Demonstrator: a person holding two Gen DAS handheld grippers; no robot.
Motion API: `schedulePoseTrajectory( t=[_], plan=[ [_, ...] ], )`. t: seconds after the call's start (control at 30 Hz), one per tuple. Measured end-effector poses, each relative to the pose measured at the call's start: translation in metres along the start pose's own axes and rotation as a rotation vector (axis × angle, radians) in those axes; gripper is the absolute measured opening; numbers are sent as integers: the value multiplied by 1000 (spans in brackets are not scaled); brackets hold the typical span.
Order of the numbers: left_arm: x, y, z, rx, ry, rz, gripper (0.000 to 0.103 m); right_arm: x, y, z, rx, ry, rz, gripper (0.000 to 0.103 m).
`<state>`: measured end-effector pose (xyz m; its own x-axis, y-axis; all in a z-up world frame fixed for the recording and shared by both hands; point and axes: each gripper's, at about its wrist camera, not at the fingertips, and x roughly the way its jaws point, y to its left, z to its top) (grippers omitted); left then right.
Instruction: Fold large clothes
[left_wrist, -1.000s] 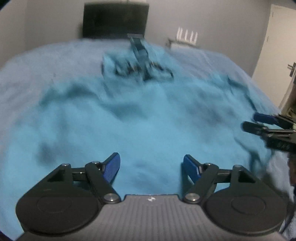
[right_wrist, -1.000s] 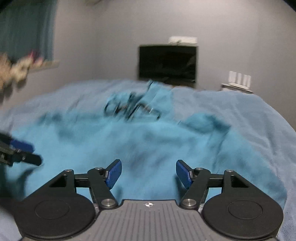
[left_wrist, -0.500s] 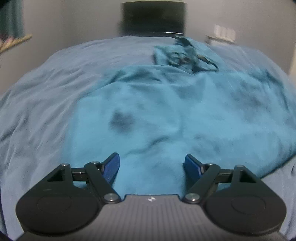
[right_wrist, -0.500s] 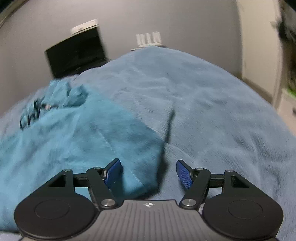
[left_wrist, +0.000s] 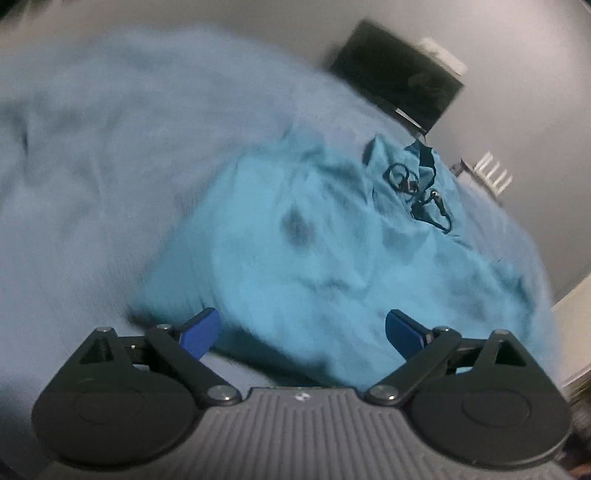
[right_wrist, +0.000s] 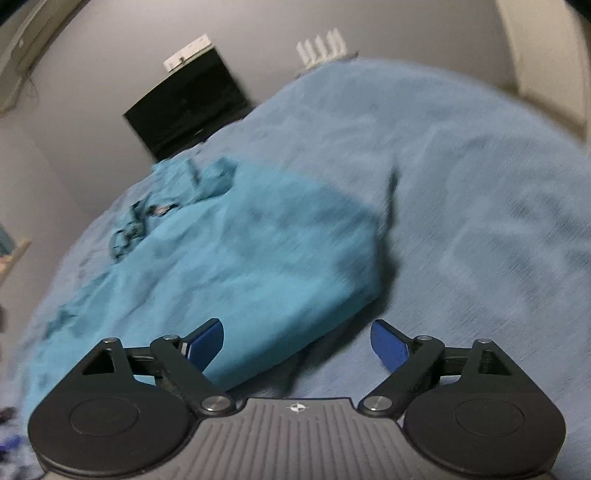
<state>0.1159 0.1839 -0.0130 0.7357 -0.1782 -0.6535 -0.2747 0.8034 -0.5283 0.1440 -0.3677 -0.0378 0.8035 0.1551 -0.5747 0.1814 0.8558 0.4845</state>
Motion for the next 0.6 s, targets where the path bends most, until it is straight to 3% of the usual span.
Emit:
schedulePoseTrajectory(
  t=[0.07, 0.17, 0.47, 0.5, 0.53, 0.57, 0.6],
  plan=[
    [13, 13, -2, -104, 65, -38, 96, 6, -2, -3, 41, 38, 47, 89],
    [32, 20, -4, -130, 106, -20, 96, 16, -2, -4, 63, 51, 75, 89],
    [72, 32, 4, -130, 50, -15, 93, 57, -24, 3, 170, -27, 137, 90],
    [70, 30, 5, -113, 31, -11, 79, 60, -25, 3, 171, -44, 143, 82],
    [68, 28, 6, -86, 12, 1, 63, 59, -23, 4, 155, -69, 135, 67],
    [66, 27, 8, -61, 4, 9, 58, 58, -23, 5, 141, -86, 129, 63],
    [64, 27, 10, -56, -1, 8, 48, 55, -23, 5, 139, -102, 132, 48]
  ],
)
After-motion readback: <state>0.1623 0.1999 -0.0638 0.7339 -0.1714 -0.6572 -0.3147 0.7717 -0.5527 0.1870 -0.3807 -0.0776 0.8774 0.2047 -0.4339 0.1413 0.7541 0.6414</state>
